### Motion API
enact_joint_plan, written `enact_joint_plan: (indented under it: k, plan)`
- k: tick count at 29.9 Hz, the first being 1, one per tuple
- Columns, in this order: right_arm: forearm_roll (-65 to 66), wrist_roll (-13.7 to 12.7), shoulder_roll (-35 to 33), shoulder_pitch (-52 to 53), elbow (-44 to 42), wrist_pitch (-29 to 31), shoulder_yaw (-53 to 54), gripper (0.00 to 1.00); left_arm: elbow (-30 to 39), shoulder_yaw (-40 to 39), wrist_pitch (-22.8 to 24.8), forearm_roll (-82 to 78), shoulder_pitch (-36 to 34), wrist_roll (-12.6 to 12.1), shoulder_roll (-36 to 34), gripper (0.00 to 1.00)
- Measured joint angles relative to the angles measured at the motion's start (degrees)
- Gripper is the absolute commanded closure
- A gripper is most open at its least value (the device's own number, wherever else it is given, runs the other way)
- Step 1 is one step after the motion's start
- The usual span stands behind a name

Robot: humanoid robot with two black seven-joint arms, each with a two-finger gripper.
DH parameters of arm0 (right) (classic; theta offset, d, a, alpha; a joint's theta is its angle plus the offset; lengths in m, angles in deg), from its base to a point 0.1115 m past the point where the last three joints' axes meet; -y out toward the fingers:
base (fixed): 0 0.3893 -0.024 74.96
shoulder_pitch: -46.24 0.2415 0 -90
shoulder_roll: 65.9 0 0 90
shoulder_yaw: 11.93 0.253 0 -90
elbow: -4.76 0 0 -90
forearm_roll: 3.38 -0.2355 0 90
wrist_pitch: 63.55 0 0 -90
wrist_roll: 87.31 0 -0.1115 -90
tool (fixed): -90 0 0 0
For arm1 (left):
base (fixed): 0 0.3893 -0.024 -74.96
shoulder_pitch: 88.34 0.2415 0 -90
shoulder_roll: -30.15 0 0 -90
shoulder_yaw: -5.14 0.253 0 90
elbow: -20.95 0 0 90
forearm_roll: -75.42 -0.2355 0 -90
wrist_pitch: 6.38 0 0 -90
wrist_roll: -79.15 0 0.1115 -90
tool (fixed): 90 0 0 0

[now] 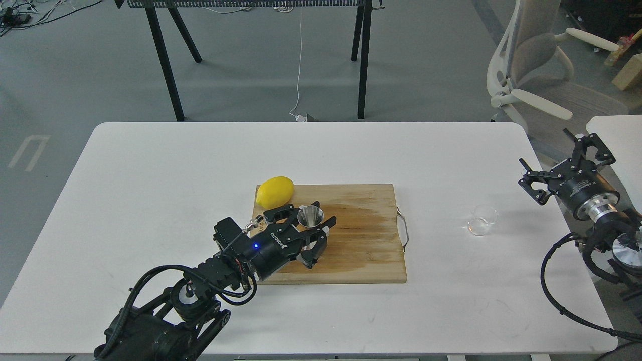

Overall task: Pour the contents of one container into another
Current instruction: 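Set the jigger upright on the board beside the lemon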

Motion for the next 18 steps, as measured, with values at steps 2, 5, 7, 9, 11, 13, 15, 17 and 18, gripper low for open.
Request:
enact_joint_plan:
  k: [2,5,7,9,11,13,15,17,18]
  plan:
    - [0.0,0.0,0.0,0.0,0.0,0.0,0.0,0.00,0.0,0.0,0.0,0.0,0.1,0.0,0.0,0.51]
    - [0.0,0.0,0.0,0.0,0.0,0.0,0.0,0.00,0.0,0.0,0.0,0.0,0.1,0.0,0.0,0.49]
    - [0.0,0.0,0.0,0.0,0.0,0.0,0.0,0.00,0.0,0.0,0.0,0.0,0.2,0.0,0.0,0.48]
    - [0.0,0.0,0.0,0.0,0.0,0.0,0.0,0.00,0.0,0.0,0.0,0.0,0.2,0.0,0.0,0.48]
    - [0.0,0.0,0.0,0.0,0.0,0.0,0.0,0.00,0.0,0.0,0.0,0.0,0.2,0.0,0.0,0.46]
    - [0.0,0.0,0.0,0.0,0.0,0.0,0.0,0.00,0.0,0.0,0.0,0.0,0.2,0.0,0.0,0.43]
    - [0.0,0.0,0.0,0.0,0.0,0.0,0.0,0.00,0.0,0.0,0.0,0.0,0.2,0.0,0.0,0.39]
    - [0.0,0.0,0.0,0.0,0.0,0.0,0.0,0.00,0.0,0.0,0.0,0.0,0.2,0.0,0.0,0.34]
    - [0.0,0.0,0.0,0.0,0.0,0.0,0.0,0.00,0.0,0.0,0.0,0.0,0.2,0.0,0.0,0.31]
